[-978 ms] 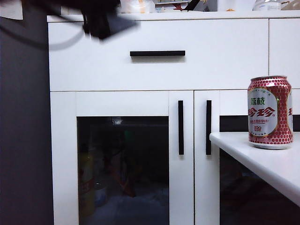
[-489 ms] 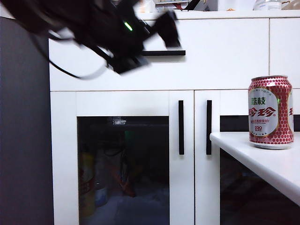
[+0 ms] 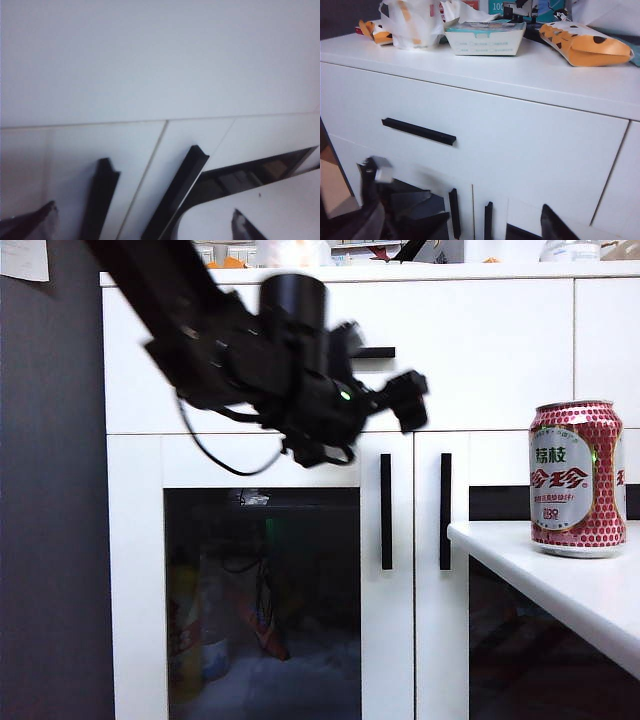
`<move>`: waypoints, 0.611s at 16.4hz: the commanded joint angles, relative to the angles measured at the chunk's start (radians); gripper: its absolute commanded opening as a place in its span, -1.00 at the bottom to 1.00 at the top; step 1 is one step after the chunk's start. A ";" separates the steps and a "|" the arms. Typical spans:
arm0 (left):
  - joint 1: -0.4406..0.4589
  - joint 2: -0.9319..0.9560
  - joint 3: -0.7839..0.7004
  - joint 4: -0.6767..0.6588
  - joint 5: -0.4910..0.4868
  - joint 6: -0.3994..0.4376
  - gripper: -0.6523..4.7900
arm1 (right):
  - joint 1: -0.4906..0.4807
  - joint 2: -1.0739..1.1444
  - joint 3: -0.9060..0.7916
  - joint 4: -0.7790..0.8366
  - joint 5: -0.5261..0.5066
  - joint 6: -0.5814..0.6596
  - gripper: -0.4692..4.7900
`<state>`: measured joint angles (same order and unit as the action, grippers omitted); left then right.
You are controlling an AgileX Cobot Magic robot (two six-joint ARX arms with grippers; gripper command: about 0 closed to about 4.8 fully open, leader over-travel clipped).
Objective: Open the left door of the white cabinet, pick up a can of beverage from the table on the right, place it inside the cabinet, and finally close the cabinet door.
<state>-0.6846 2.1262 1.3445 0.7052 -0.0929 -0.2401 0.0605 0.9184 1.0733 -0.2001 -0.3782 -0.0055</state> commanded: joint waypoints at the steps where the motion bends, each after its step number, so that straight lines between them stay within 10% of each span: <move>1: -0.009 0.033 0.065 -0.069 -0.088 -0.003 1.00 | -0.011 0.010 0.005 0.017 0.011 -0.029 0.70; 10: -0.042 0.151 0.154 -0.084 -0.174 -0.003 1.00 | -0.051 0.077 0.003 0.025 0.023 -0.056 0.70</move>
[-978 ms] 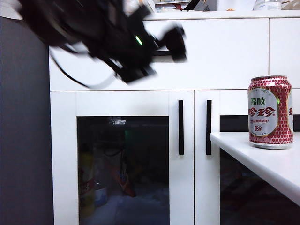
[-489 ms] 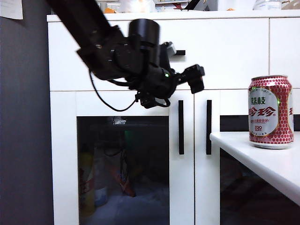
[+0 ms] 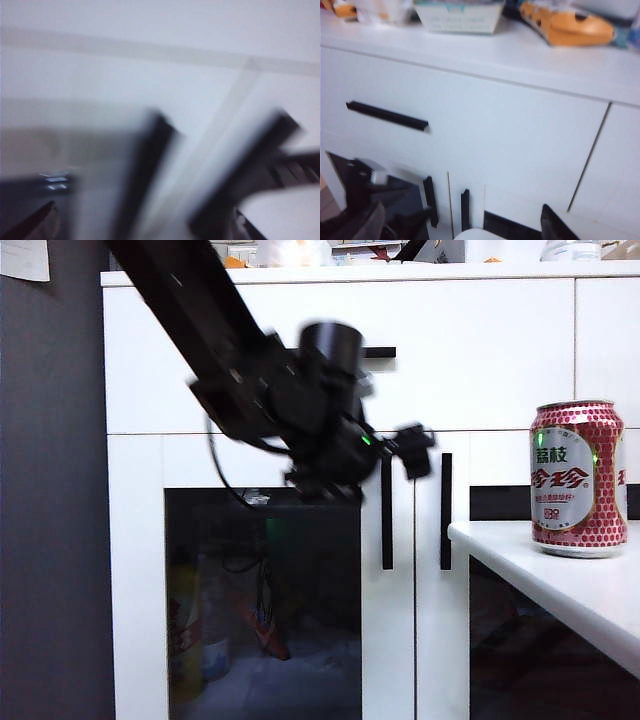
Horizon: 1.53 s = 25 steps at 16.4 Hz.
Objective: Open the left door of the white cabinet, pick up a can of beverage from the table on the right, place it inside the cabinet, and finally close the cabinet door.
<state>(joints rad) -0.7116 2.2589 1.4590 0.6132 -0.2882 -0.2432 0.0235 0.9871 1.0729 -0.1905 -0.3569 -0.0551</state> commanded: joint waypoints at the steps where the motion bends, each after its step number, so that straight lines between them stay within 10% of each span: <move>1: -0.017 0.030 0.058 0.009 0.019 0.000 1.00 | -0.023 0.012 0.003 0.015 0.002 -0.006 0.70; 23: -0.014 0.136 0.188 -0.006 -0.119 0.001 1.00 | -0.048 0.049 0.003 0.004 0.025 -0.032 0.70; 25: -0.015 0.136 0.188 -0.005 -0.119 0.001 0.42 | -0.048 0.049 0.003 0.004 0.025 -0.032 0.70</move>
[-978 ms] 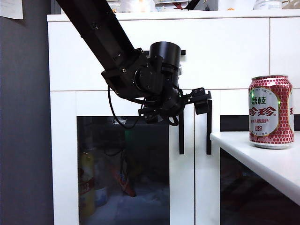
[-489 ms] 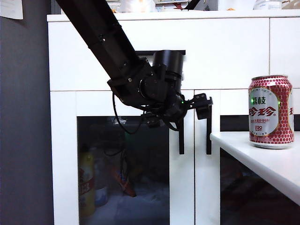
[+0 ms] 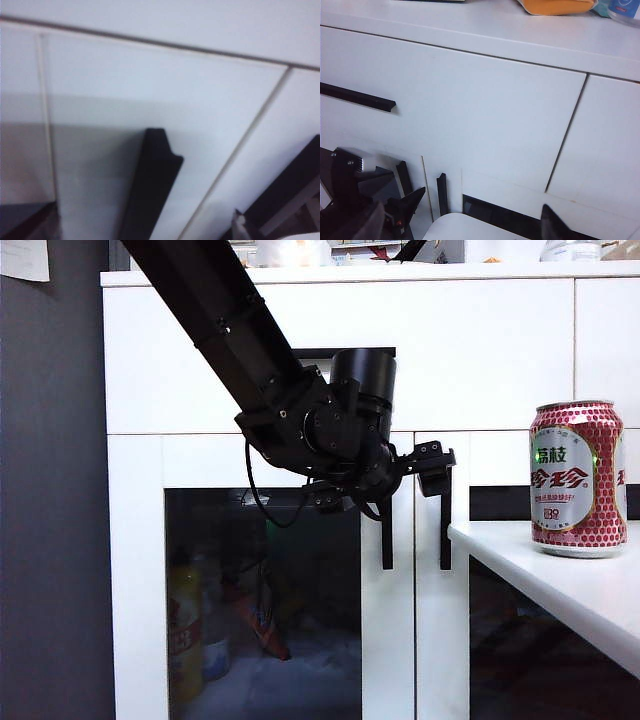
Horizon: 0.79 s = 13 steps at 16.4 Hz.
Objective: Open the left door of the white cabinet, pick up a can of beverage from the table on the right, place it inside the cabinet, and finally close the cabinet door.
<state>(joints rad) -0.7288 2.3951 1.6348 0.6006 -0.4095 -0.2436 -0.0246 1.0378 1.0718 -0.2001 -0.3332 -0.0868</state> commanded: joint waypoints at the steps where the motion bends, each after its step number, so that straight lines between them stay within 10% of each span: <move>1: 0.002 -0.001 0.011 0.007 0.002 0.001 0.17 | 0.000 -0.002 0.004 0.013 0.001 -0.001 0.70; 9: 0.000 -0.001 0.012 0.056 0.066 0.000 -0.74 | 0.000 -0.002 0.004 0.010 0.001 -0.001 0.70; 13: -0.023 -0.008 0.012 0.108 0.134 0.002 -0.78 | -0.001 -0.002 0.004 0.011 0.002 -0.001 0.70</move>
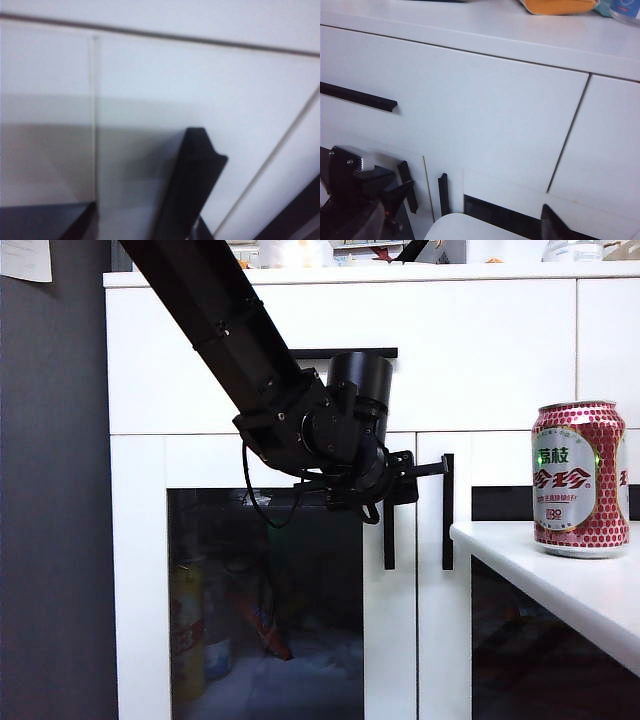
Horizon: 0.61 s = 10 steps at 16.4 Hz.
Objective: Open the left door of the white cabinet, pick up a can of beverage from the table on the right, place it inside the cabinet, and finally close the cabinet door.
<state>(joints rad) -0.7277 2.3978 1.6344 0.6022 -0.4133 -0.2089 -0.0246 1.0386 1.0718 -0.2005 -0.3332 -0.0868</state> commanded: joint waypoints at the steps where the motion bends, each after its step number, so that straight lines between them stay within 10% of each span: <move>1: -0.031 -0.014 0.012 0.106 0.137 -0.027 -0.78 | -0.001 -0.003 0.004 0.011 0.002 -0.001 0.70; 3: -0.039 -0.015 0.011 0.101 0.137 -0.023 -0.77 | -0.001 -0.003 0.004 0.011 0.002 -0.001 0.70; 6: -0.036 -0.015 0.011 0.068 0.136 -0.023 0.22 | -0.001 -0.003 0.004 0.011 0.002 -0.001 0.70; 8: -0.036 -0.016 0.011 0.063 0.114 -0.023 0.32 | -0.001 -0.003 0.004 0.011 0.002 -0.001 0.70; 10: -0.039 -0.023 0.011 0.048 0.090 -0.026 0.92 | -0.001 -0.003 0.004 0.011 0.002 -0.001 0.70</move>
<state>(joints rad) -0.7414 2.3959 1.6348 0.6102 -0.3775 -0.2333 -0.0250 1.0389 1.0718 -0.2008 -0.3332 -0.0868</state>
